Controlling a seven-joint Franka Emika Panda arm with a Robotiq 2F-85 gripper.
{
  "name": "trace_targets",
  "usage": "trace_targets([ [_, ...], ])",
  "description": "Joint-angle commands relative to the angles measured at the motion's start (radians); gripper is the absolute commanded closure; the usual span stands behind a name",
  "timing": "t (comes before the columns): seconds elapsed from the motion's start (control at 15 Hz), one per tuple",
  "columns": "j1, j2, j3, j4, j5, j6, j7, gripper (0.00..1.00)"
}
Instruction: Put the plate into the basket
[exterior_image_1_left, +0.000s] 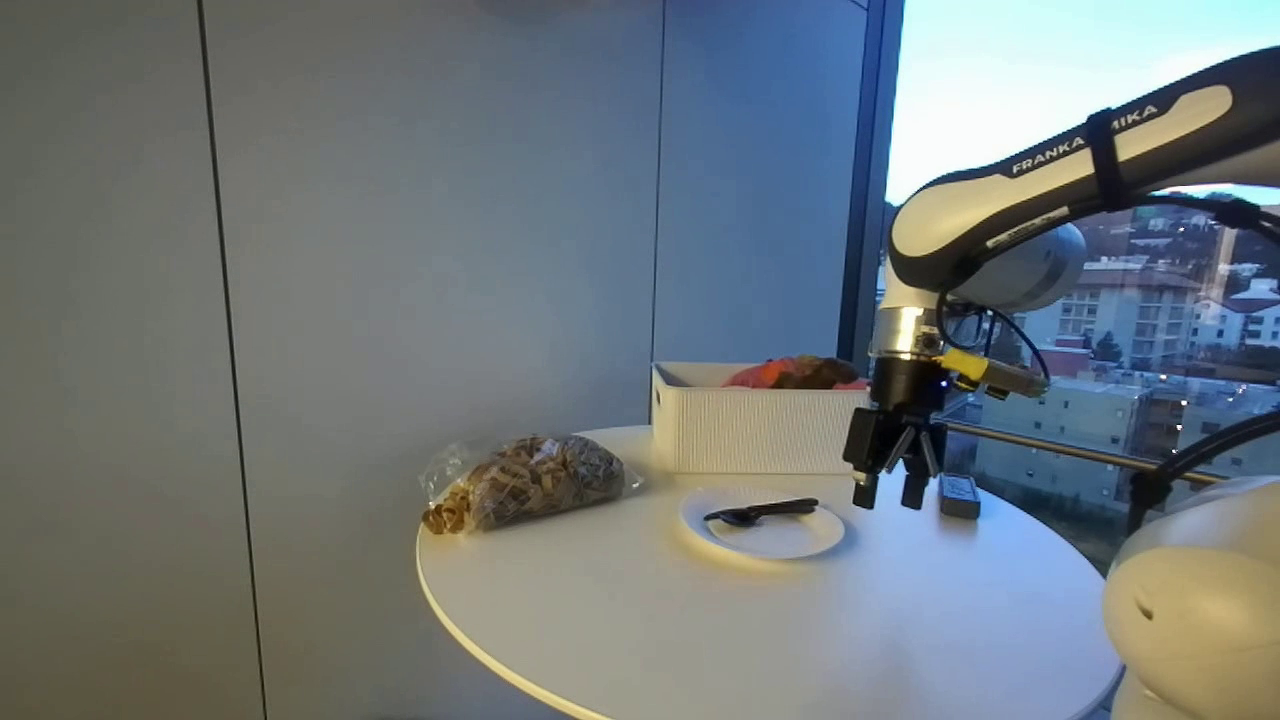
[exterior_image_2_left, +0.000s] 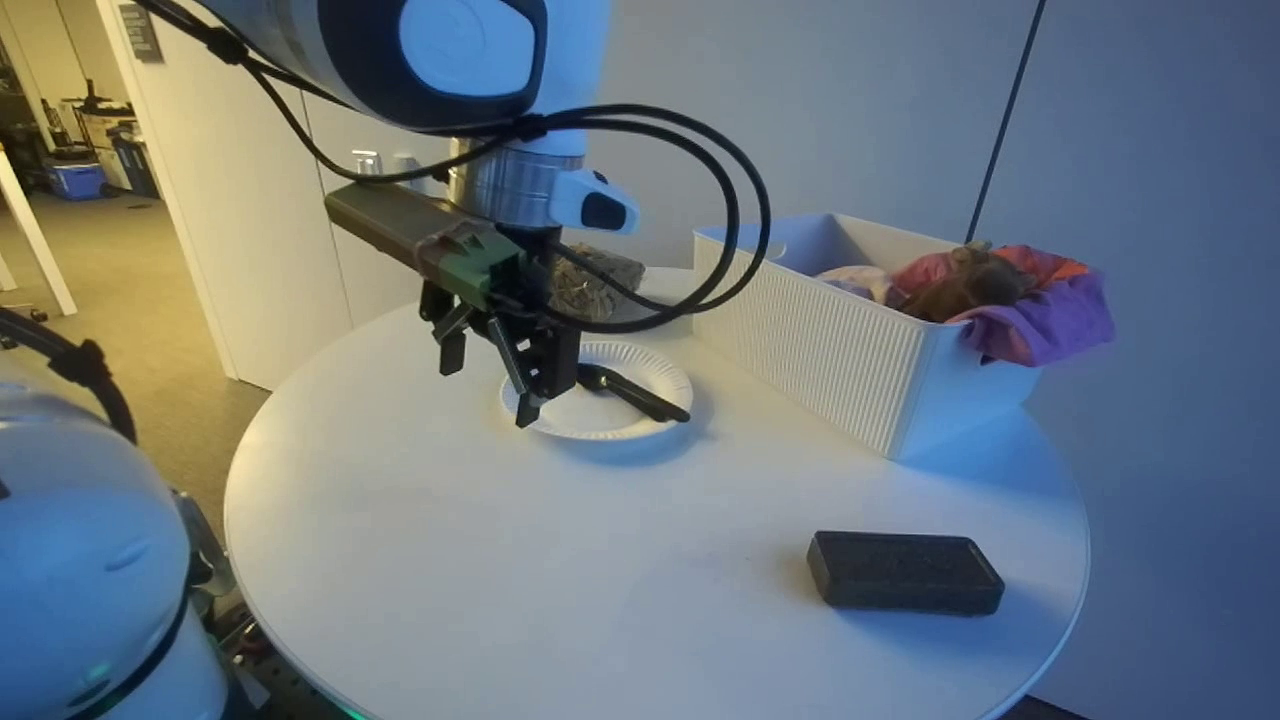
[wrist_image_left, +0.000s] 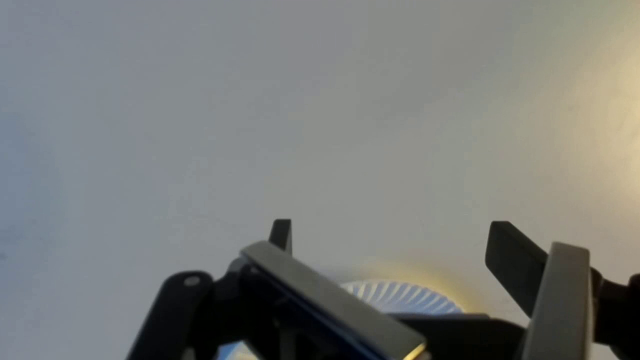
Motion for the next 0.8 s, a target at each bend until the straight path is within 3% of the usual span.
trace_targets([
  [0.0,0.01,0.134,-0.044,-0.002,0.042,0.227,-0.056,0.0],
  [0.4,0.041,0.417,-0.17,-0.021,0.225,0.583,-0.181,0.0],
  [0.53,0.089,0.465,-0.251,-0.02,0.375,0.583,-0.334,0.0],
  [0.6,0.157,0.475,-0.33,-0.007,0.436,0.546,-0.425,0.0],
  [0.67,0.184,0.503,-0.367,0.015,0.498,0.519,-0.505,0.0],
  [0.73,0.181,0.518,-0.361,0.044,0.569,0.474,-0.575,0.0],
])
